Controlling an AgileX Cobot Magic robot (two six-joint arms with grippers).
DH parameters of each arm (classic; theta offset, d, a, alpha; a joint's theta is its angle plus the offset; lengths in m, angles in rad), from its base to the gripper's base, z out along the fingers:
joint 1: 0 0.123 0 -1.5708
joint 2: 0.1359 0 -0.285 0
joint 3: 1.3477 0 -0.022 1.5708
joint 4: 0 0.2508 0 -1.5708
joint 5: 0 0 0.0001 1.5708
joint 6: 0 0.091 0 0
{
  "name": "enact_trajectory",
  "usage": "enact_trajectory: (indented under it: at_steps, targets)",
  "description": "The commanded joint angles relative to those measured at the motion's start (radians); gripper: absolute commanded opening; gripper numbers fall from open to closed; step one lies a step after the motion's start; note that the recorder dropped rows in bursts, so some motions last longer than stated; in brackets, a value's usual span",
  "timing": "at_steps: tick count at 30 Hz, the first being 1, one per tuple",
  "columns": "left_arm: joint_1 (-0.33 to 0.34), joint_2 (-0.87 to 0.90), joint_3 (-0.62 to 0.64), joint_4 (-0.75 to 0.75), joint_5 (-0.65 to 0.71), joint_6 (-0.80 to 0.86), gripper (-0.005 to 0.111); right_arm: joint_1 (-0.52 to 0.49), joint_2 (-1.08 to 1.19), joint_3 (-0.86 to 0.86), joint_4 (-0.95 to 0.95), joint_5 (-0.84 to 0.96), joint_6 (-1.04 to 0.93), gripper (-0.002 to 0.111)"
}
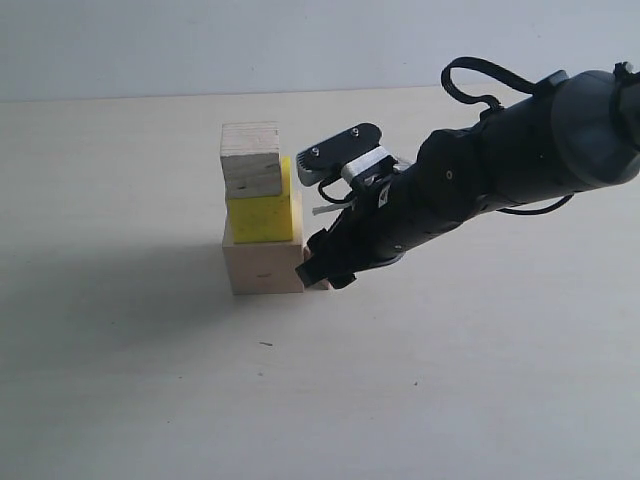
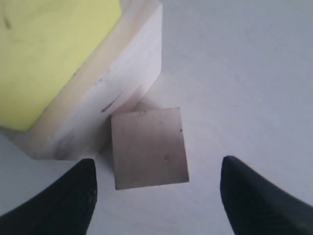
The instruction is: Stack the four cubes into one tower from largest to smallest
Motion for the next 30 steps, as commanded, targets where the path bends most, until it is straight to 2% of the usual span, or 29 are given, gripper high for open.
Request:
enact_trajectory:
  at_steps: [1, 21, 23, 30]
  targets:
    - [0.003, -0.001, 0.0, 0.009, -0.014, -0.001, 0.0, -0.003, -0.001, 0.005, 0.0, -0.014, -0.01, 0.068]
    - [0.003, -0.001, 0.0, 0.009, -0.014, -0.001, 0.0, -0.003, -0.001, 0.005, 0.0, -0.002, -0.008, 0.067]
    - [0.003, -0.001, 0.0, 0.009, -0.014, -0.001, 0.0, -0.003, -0.001, 0.005, 0.0, 0.0, -0.008, 0.064]
    - [0.003, -0.001, 0.0, 0.01, -0.014, -0.001, 0.0, -0.003, -0.001, 0.005, 0.0, 0.007, -0.008, 0.041]
